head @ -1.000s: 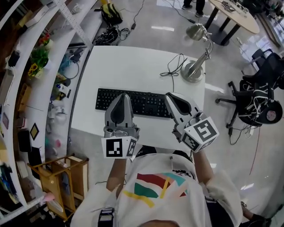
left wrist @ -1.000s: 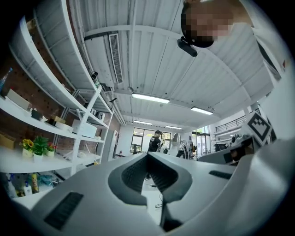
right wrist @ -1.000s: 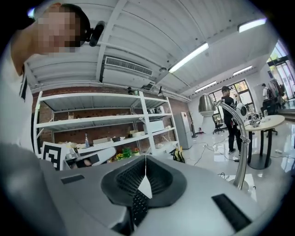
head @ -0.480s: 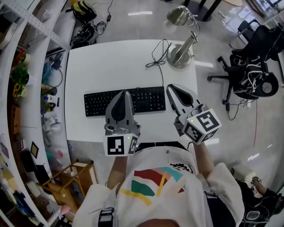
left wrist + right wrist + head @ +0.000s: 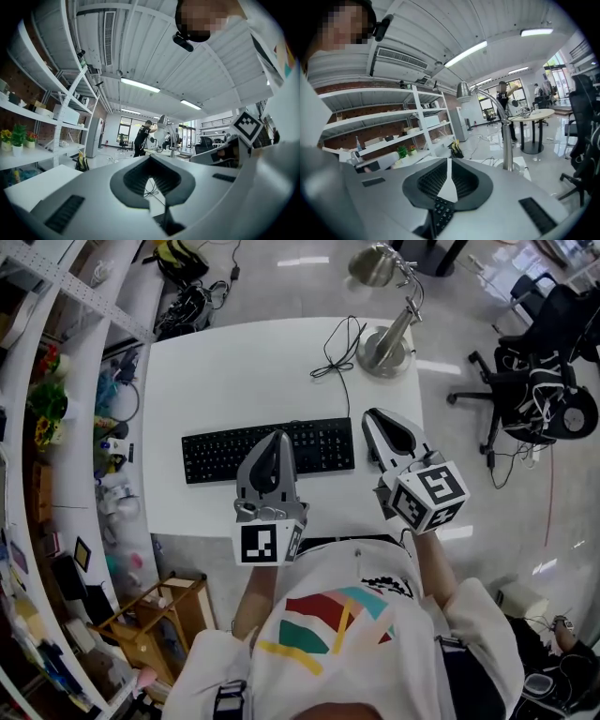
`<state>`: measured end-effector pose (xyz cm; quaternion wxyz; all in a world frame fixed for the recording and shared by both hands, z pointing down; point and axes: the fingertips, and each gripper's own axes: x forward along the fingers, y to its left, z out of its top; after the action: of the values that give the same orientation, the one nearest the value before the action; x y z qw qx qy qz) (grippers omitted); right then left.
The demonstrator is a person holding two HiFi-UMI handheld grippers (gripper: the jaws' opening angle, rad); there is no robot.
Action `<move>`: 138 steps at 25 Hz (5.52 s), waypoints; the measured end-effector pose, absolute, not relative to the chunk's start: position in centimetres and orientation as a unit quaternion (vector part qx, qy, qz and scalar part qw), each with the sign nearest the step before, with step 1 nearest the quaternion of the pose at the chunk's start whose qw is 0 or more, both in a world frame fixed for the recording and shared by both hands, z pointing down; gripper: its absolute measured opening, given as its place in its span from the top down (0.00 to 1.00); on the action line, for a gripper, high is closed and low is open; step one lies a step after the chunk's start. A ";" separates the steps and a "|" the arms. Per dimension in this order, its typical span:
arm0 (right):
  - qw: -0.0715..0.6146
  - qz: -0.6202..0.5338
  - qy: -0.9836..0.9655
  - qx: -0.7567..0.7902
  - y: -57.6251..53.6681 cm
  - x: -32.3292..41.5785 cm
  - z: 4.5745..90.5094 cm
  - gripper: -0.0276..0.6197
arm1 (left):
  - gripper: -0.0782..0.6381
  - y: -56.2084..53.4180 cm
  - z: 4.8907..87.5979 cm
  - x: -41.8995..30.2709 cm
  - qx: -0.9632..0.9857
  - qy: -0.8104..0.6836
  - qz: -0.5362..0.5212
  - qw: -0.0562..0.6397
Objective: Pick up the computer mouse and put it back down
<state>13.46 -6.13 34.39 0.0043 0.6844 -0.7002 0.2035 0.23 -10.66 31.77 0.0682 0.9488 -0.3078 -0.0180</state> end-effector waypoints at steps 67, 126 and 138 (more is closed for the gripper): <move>-0.003 0.102 -0.638 0.763 -7.1 20.5 28.5 0.50 | 0.83 -13.5 28.0 8.5 0.953 -0.297 -0.030 0.047; 0.196 0.169 -0.897 0.358 -10.5 -13.0 44.3 0.50 | 0.83 -13.2 36.6 -23.9 0.765 -0.634 0.012 0.111; 0.331 0.146 -0.896 0.257 -7.3 -18.7 55.5 0.50 | 0.83 -12.8 40.6 -26.6 0.750 -0.645 0.054 0.136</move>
<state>-18.70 -7.27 55.51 0.3307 0.2569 -0.8962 0.1465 -26.56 -12.85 40.63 0.1358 0.7497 -0.6454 0.0535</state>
